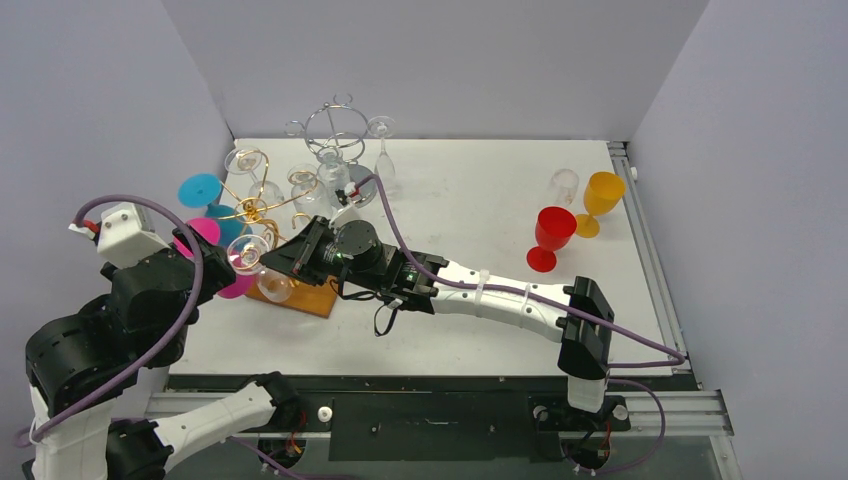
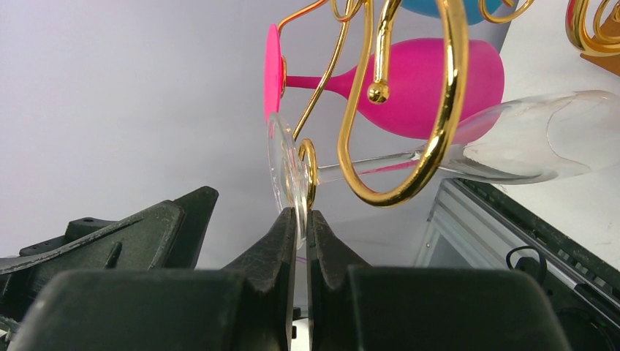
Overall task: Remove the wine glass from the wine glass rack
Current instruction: Pick up the wine glass from the wine rack.
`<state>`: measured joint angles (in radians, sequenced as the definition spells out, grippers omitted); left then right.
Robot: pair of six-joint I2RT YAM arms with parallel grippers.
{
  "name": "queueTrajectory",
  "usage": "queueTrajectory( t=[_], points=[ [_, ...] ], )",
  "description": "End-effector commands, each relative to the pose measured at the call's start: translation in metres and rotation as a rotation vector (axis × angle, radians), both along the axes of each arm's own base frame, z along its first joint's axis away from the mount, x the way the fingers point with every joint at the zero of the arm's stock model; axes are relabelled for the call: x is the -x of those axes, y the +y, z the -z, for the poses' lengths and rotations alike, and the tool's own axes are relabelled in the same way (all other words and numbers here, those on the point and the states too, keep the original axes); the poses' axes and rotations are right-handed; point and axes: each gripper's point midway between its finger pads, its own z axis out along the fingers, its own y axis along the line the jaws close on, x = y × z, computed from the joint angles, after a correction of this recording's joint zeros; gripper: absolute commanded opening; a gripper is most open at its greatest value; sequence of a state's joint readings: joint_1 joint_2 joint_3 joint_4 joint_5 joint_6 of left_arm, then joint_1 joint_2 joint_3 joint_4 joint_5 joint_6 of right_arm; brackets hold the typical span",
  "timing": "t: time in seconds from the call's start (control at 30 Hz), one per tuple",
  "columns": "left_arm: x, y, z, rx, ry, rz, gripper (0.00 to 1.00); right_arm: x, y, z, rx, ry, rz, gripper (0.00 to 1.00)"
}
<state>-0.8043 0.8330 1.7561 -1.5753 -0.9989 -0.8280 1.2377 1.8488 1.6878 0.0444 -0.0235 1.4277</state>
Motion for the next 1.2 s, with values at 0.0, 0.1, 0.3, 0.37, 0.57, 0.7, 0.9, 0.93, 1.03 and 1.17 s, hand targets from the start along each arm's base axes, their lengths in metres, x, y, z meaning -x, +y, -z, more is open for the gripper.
queueTrajectory(
  t=[0.0,0.1,0.3,0.37,0.57,0.7,0.9,0.93,1.03,1.17],
  points=[
    [-0.002,0.001,-0.008,0.002,-0.030,-0.003,0.65,0.003,-0.007,-0.052,-0.124,-0.027,0.001,0.00],
    [-0.002,0.000,-0.010,0.002,-0.033,0.001,0.65,0.005,-0.008,-0.059,-0.142,-0.024,-0.007,0.00],
    [-0.003,-0.001,-0.012,0.007,-0.040,0.006,0.65,0.009,-0.010,-0.068,-0.163,-0.023,-0.017,0.00],
    [-0.003,-0.001,-0.013,0.008,-0.042,0.010,0.65,0.010,-0.010,-0.071,-0.170,-0.024,-0.019,0.00],
    [-0.005,-0.003,-0.016,0.010,-0.047,0.015,0.65,0.013,-0.009,-0.075,-0.179,-0.022,-0.026,0.00],
    [-0.007,-0.006,-0.017,0.015,-0.050,0.025,0.65,0.015,-0.008,-0.077,-0.185,-0.021,-0.032,0.00],
    [-0.008,-0.009,-0.019,0.019,-0.053,0.031,0.65,0.018,-0.005,-0.079,-0.185,-0.025,-0.042,0.00],
    [-0.008,-0.009,-0.019,0.019,-0.053,0.033,0.65,0.019,-0.004,-0.079,-0.185,-0.021,-0.045,0.00],
    [-0.008,-0.009,-0.020,0.020,-0.055,0.032,0.66,0.020,-0.001,-0.077,-0.184,-0.017,-0.057,0.00],
    [-0.009,-0.009,-0.021,0.021,-0.057,0.032,0.66,0.021,0.004,-0.077,-0.183,-0.014,-0.065,0.00]
  ],
)
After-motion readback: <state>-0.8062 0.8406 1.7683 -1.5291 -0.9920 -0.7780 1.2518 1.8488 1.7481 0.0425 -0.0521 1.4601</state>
